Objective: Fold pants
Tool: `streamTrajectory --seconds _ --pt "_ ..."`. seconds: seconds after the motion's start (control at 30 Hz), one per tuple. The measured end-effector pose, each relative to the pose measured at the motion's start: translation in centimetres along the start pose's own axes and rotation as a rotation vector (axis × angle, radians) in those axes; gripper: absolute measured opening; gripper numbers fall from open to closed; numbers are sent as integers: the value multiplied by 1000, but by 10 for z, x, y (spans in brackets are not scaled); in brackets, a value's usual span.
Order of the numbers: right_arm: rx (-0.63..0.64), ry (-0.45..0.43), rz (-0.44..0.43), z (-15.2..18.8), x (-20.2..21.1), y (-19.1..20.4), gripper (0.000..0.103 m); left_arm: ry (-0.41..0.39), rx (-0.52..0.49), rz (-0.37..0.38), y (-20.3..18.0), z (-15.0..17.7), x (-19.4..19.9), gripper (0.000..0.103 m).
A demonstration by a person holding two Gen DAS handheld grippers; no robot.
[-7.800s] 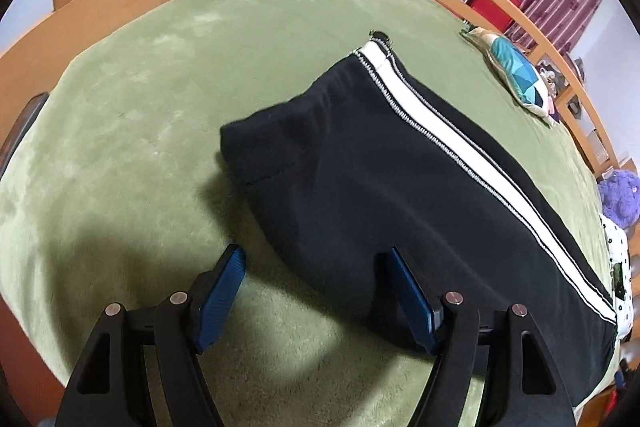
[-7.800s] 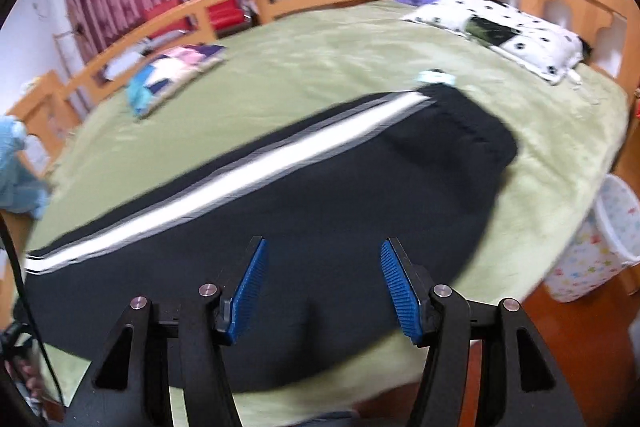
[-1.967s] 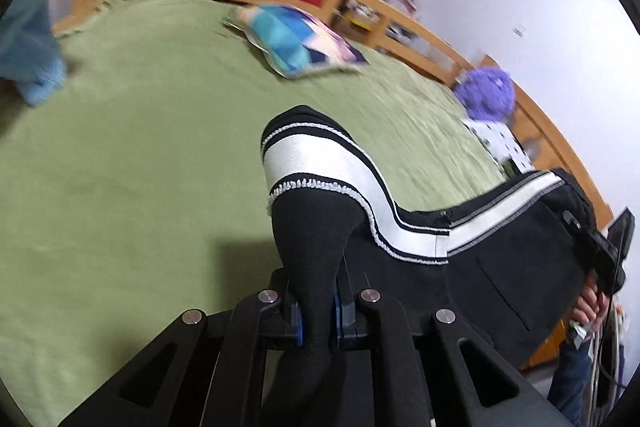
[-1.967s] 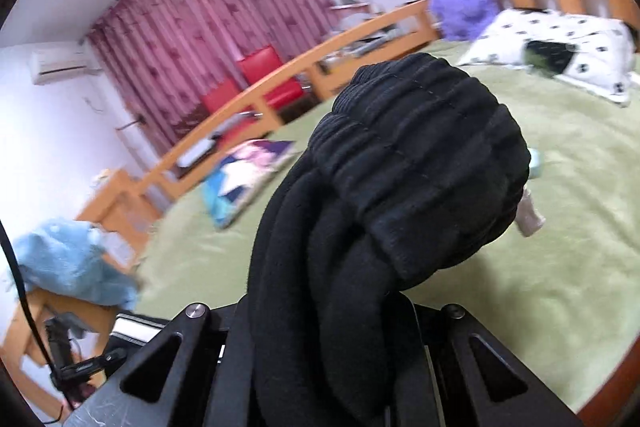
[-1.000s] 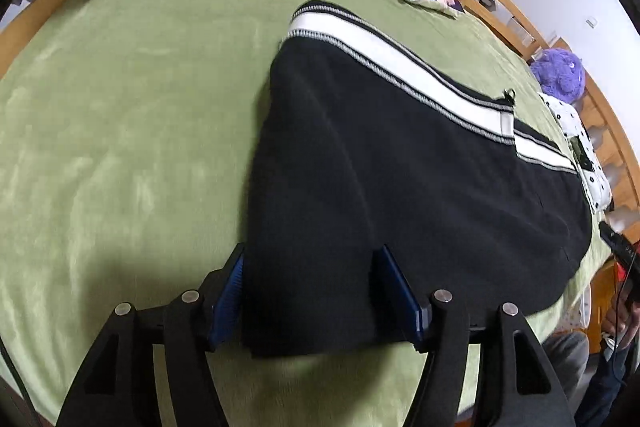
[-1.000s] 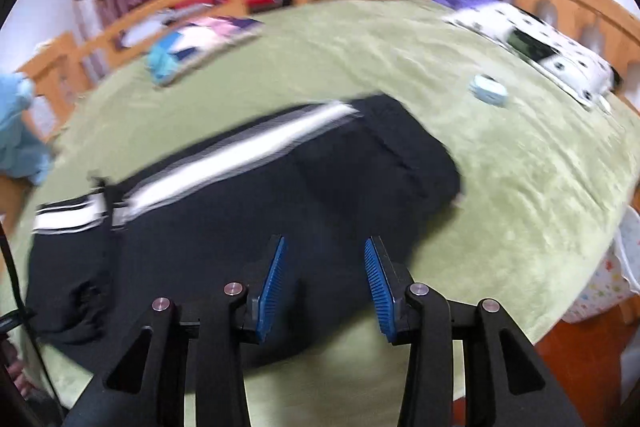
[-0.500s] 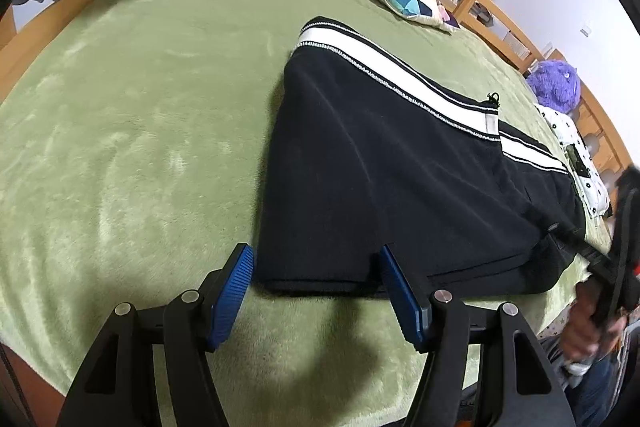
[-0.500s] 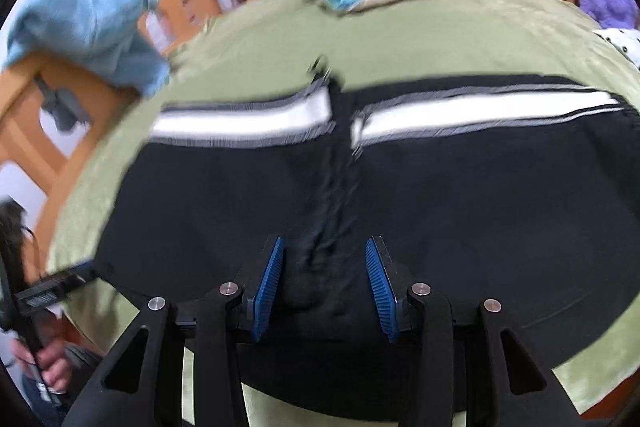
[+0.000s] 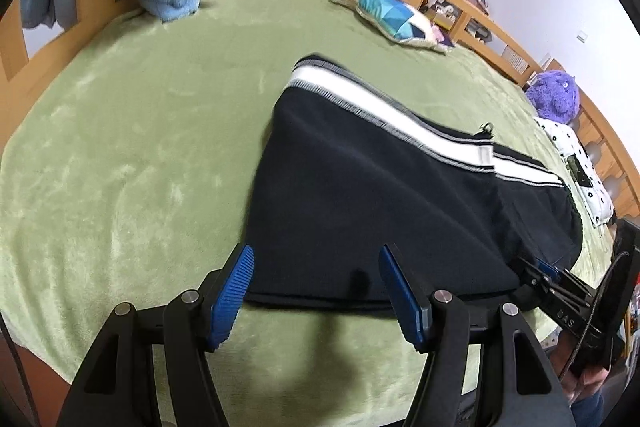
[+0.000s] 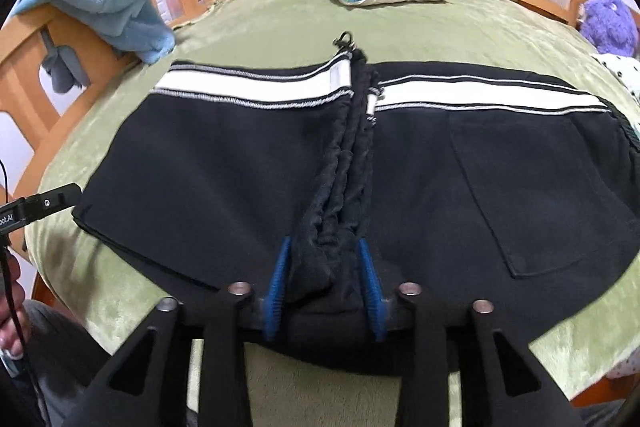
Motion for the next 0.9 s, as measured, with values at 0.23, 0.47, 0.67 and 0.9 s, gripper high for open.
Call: streamTrajectory --seconds 0.23,0.47,0.67,0.9 --pt "12 -64 73 1 37 -6 49 -96 -33 -96 -24 -9 24 65" --pt "-41 -107 119 0 67 -34 49 -140 -77 -158 -62 -11 36 65" --pt "-144 -141 147 1 94 -68 49 -186 -131 -203 -97 -8 48 65" --pt "-159 -163 186 10 123 -85 49 -155 -91 -126 -115 -3 57 71"
Point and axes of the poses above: each gripper's, at about its wrist camera, not at the fingertips, and x roughly against the way its jaws point, y to its left, z to its underside, the point moved 3 cm from there along -x, roughly the way its jaws point, and after that the axes turned 9 degrees about -z, right-handed, at the moved point
